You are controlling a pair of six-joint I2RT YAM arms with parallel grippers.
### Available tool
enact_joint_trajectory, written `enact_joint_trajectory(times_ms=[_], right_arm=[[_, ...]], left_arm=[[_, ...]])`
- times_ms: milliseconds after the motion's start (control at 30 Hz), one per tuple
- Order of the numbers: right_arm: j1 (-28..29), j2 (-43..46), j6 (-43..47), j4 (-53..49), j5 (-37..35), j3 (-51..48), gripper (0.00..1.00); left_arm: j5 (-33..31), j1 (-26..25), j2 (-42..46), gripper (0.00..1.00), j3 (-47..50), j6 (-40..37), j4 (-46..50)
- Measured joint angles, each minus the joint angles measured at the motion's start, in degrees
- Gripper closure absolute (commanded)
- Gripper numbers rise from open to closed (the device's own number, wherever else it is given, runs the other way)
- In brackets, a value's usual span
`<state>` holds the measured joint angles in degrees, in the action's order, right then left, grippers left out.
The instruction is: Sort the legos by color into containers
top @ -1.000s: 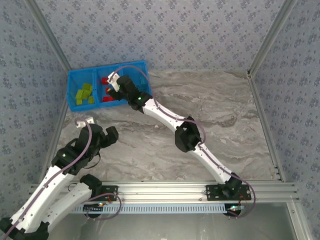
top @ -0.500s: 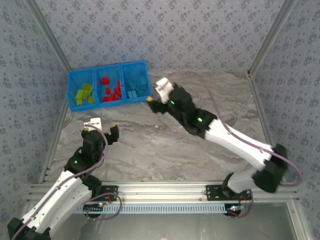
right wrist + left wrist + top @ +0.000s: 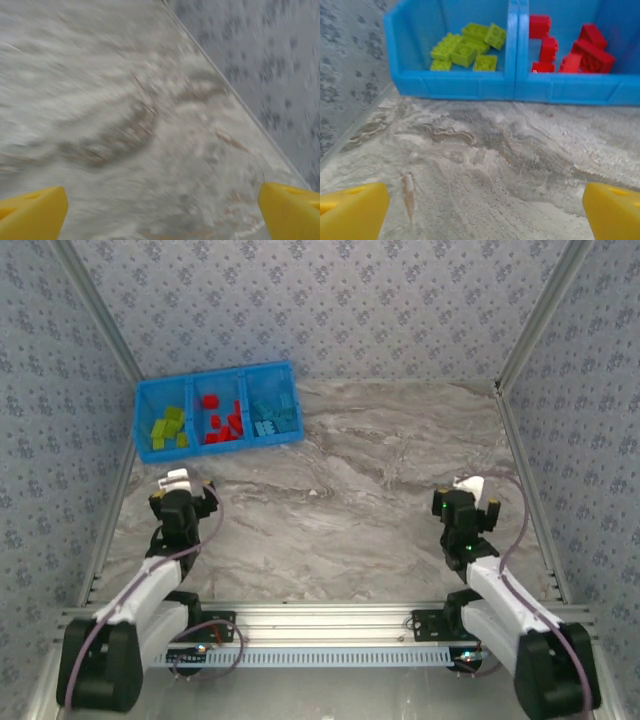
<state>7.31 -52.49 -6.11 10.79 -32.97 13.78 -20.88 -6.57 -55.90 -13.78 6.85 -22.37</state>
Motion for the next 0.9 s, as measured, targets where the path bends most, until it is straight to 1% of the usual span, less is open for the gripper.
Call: enact_joint_trajectory(times_ms=[67, 100, 167, 200, 233, 267, 300, 367, 500, 733, 900], right_arm=[[-4.0, -6.9, -0.5, 4.6, 3.4, 0.0, 0.00], [-4.8, -10.2, -0.5, 7.9, 4.8, 0.1, 0.00], [-5.8, -17.8, 0.5, 16.5, 8.6, 0.7, 0.00], [-6.1, -21.2, 1.0, 19.7, 10.4, 1.3, 0.03], [-6.6, -26.5, 1.8, 24.8, 12.8, 2.4, 0.01], [-6.7, -31.0, 2.7, 28.6, 14.1, 3.7, 0.00], [-7.0, -33.9, 3.0, 28.4, 15.9, 5.5, 0.00], [-7.5, -35.3, 3.6, 32.0, 19.0, 5.7, 0.00], [-7.5, -35.3, 4.3, 35.2, 20.0, 6.2, 0.00], [-8.3, -35.3, 5.8, 35.3, 26.2, 7.4, 0.00], [-8.4, -35.3, 6.2, 35.2, 28.3, 7.6, 0.00]], left_arm=[[2.1, 0.9, -8.1, 0.01, -0.8, -1.1, -4.9], [3.0, 1.4, -12.3, 0.01, -1.6, -1.6, -7.3], [5.0, 2.9, -20.4, 0.01, -4.4, -3.0, -10.8], [6.1, 3.7, -23.5, 0.01, -6.1, -3.1, -11.4], [8.0, 4.9, -26.8, 0.01, -8.1, -3.2, -12.6], [9.8, 6.1, -28.9, 0.01, -9.0, -3.2, -14.4], [11.1, 7.3, -30.4, 0.01, -9.6, -3.2, -16.3], [13.0, 8.8, -31.4, 0.01, -9.3, -3.2, -19.2], [15.0, 8.4, -31.6, 0.01, -9.3, -3.4, -21.7], [15.8, 7.6, -31.6, 0.01, -9.3, -4.1, -22.5], [15.8, 7.6, -31.6, 0.01, -9.3, -4.1, -22.7]])
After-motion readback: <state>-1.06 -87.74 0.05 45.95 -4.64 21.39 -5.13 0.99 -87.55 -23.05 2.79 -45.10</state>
